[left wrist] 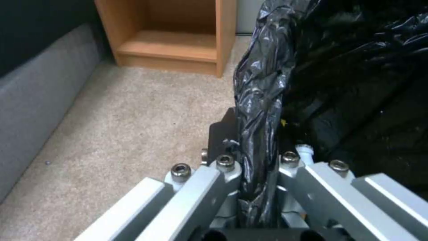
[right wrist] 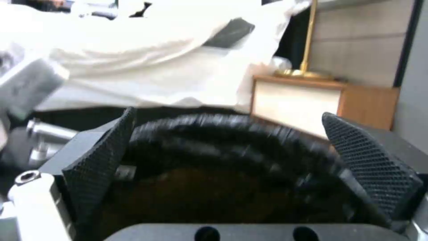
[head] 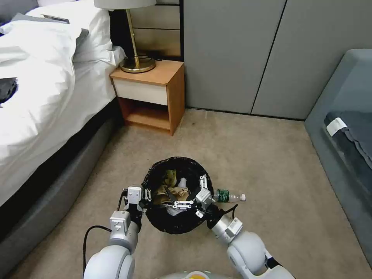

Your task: Pick up the trash bin, then pick up the garbage from the floor and place it into the trash bin.

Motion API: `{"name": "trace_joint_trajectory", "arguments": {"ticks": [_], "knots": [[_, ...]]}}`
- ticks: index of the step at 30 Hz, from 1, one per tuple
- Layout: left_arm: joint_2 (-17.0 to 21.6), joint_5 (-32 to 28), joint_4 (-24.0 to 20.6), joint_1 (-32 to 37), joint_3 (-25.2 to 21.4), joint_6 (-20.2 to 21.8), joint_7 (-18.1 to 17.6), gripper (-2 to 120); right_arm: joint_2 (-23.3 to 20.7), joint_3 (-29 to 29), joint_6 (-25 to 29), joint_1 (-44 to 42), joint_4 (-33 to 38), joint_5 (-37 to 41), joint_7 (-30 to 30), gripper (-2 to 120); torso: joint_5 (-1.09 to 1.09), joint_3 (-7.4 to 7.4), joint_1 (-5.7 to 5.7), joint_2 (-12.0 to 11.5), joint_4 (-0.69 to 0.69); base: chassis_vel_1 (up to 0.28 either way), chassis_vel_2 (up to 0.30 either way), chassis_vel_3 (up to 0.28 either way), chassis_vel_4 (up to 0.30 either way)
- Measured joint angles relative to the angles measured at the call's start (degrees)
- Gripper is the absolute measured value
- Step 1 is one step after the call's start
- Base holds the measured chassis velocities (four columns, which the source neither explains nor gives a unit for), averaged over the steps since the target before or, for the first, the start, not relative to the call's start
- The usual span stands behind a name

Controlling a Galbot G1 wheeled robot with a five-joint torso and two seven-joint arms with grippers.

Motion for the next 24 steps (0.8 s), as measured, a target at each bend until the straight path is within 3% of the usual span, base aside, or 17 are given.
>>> {"name": "trace_joint_trajectory", "arguments": {"ticks": [6,13,24], "knots": [[0.18,0.0,0.42,0.0,-0.38,-0.11,0.01,0,1.3,4.06,0.51,-1.61,6.24,-1.0,3.54,100,0.0,0.0,0.0,0.0,0.0,0.0,0.0,0.0,0.0],[0.43,-0.44,0.54,-0.19,-1.3,-0.29,0.05,0,5.02,14.94,1.89,-6.81,15.08,-6.5,12.23,100,-0.01,0.0,0.0,0.0,0.0,0.0,0.0,0.0,0.0],[0.85,-1.41,0.25,-0.06,-2.38,-0.38,0.08,0,9.3,23.53,9.96,-16.57,12.76,-8.08,15.21,99,0.0,0.0,0.0,0.0,0.0,0.0,0.0,0.0,0.0]]}}
